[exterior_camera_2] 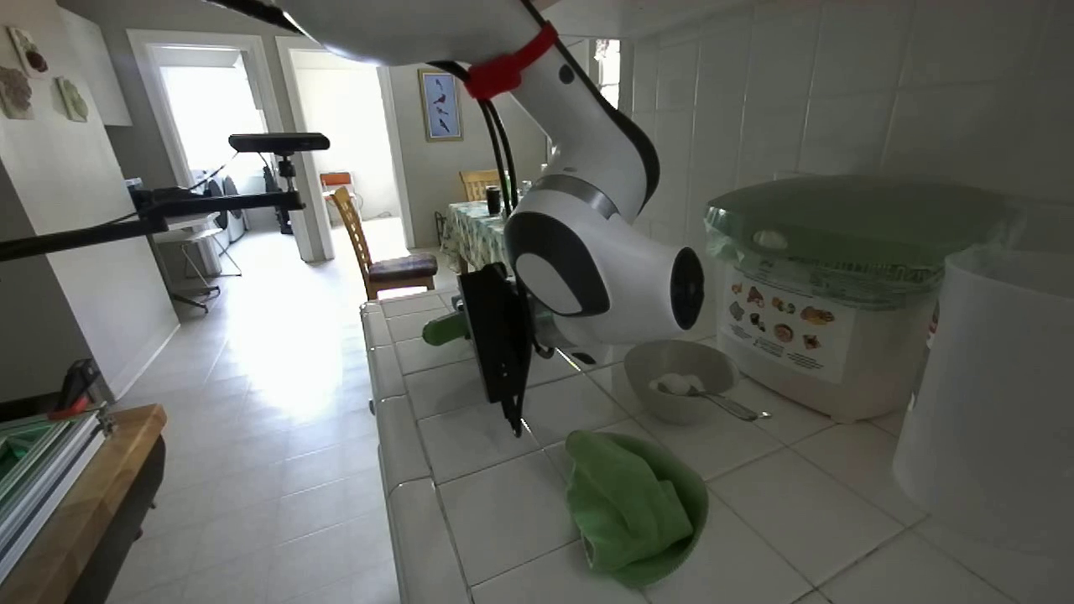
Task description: Move the lighter to the left
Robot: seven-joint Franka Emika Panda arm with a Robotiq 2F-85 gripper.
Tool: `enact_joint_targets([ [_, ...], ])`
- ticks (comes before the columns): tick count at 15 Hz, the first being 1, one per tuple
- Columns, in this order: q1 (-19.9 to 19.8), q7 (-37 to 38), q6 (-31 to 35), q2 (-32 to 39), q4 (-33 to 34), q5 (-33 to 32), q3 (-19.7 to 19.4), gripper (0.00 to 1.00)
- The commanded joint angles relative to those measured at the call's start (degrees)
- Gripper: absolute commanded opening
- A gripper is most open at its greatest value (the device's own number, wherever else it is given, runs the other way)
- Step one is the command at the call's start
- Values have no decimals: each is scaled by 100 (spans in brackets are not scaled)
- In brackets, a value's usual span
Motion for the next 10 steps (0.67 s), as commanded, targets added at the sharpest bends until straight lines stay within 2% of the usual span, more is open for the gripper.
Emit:
enact_joint_targets([
  [1, -9, 177, -300, 237, 310, 85, -48, 16],
  [10, -9, 401, -473, 353, 494, 92, -58, 16],
])
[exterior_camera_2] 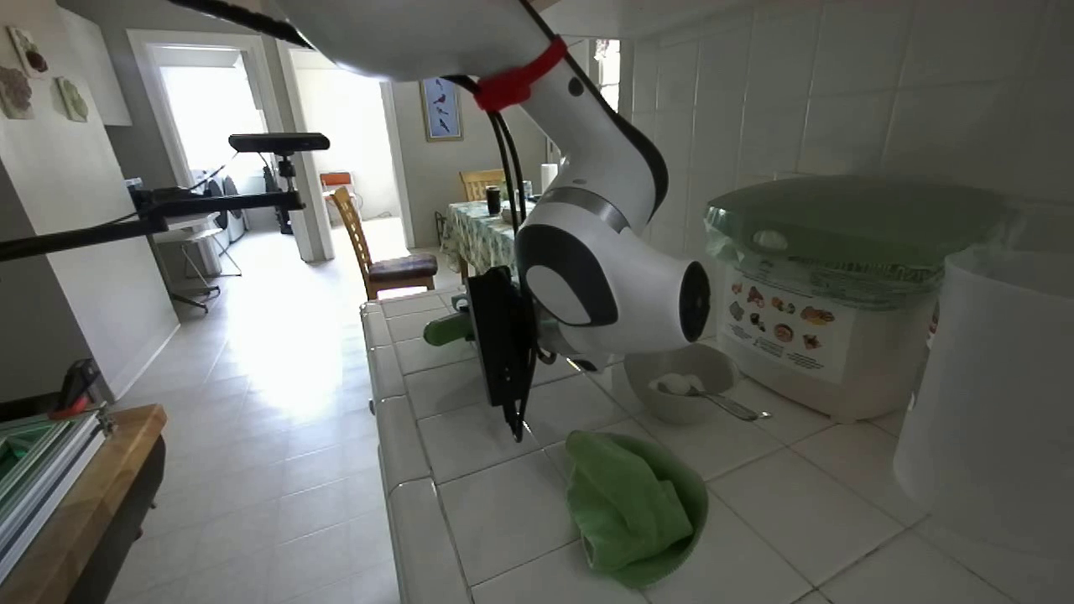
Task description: Move the lighter to the left
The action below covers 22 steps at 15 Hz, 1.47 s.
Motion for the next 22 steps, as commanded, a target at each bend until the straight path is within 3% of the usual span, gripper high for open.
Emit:
enact_joint_targets([
  [1, -2, 220, -248, 147, 249, 92, -37, 16],
  [10, 81, 377, -115, 113, 243, 5, -140, 16],
  [11, 91, 408, -108, 109, 249, -8, -152, 53],
  [16, 113, 666, -52, 106, 272, -39, -200, 95],
  [17, 110, 706, -48, 106, 273, -39, -202, 100],
  [22, 108, 793, 16, 78, 254, -52, -198, 100],
])
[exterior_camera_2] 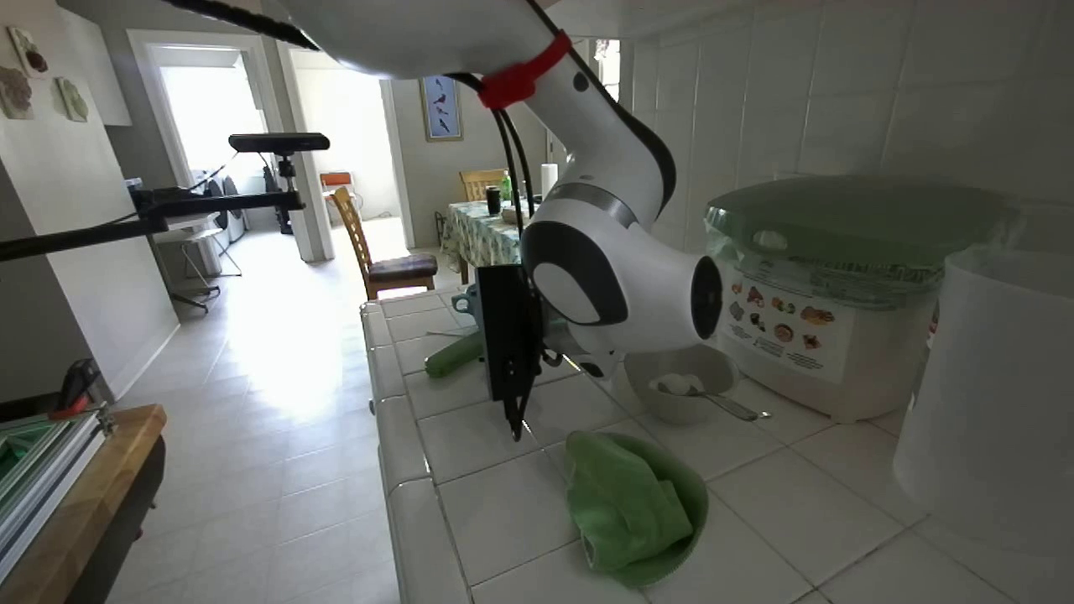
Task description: Move the lighter to the left
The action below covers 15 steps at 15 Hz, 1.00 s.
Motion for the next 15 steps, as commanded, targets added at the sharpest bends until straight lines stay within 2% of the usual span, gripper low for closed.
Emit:
enact_joint_targets([
  [1, 75, 197, -1, 36, 122, -47, -61, 100],
  [5, 154, 210, 143, -129, 21, -103, -72, 100],
  [10, 435, 274, 541, -509, -182, -324, -81, 100],
  [15, 710, 492, 1189, -941, -486, -692, -80, 100],
])
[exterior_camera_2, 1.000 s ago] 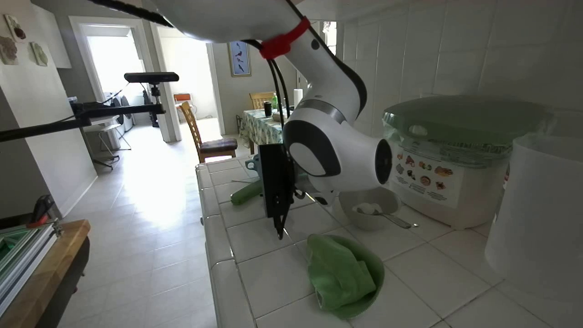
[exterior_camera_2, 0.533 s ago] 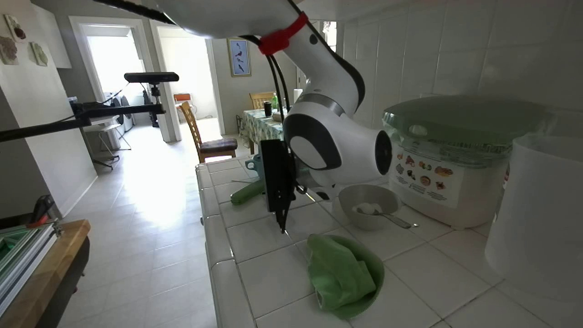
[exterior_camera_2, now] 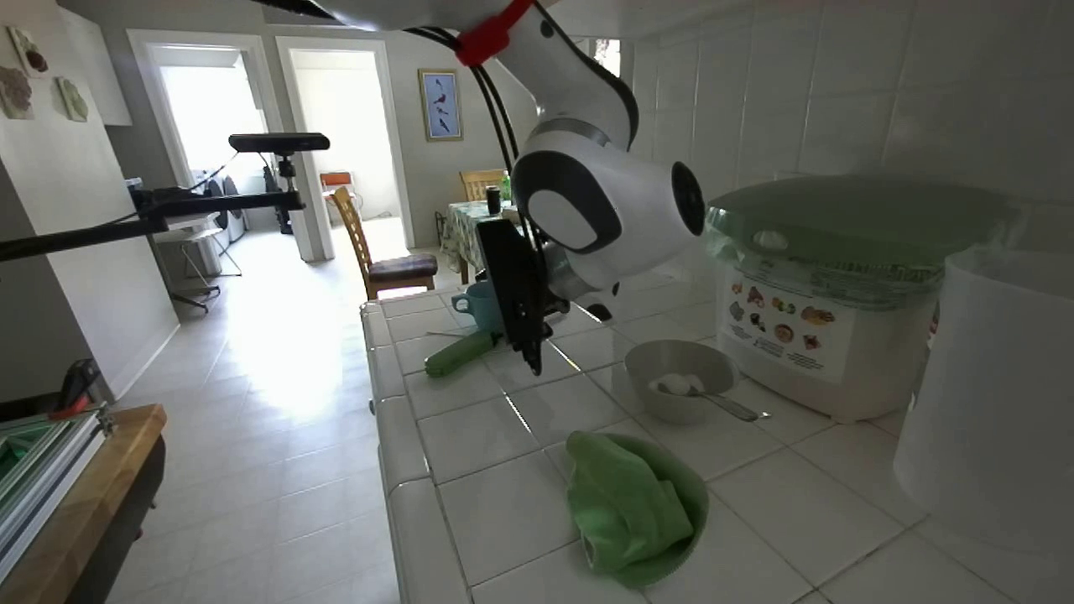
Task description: Move the lighter to the left
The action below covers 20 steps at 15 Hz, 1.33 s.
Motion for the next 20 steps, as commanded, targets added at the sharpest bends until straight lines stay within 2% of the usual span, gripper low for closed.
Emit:
enact_joint_targets([
  [1, 223, 175, 638, -590, -557, -378, -91, 100],
  [4, 336, 203, 1103, -1135, -969, -740, -31, 100],
  [8, 454, 218, 1327, -1889, -1526, -1208, 59, 100],
  [12, 611, 613, 1465, -2602, -2089, -1920, 67, 100],
  [16, 953, 1610, 1838, -3332, -2538, -2987, 109, 100],
  [20, 1349, 2955, 2093, -3881, -2747, -3946, 262, 100],
])
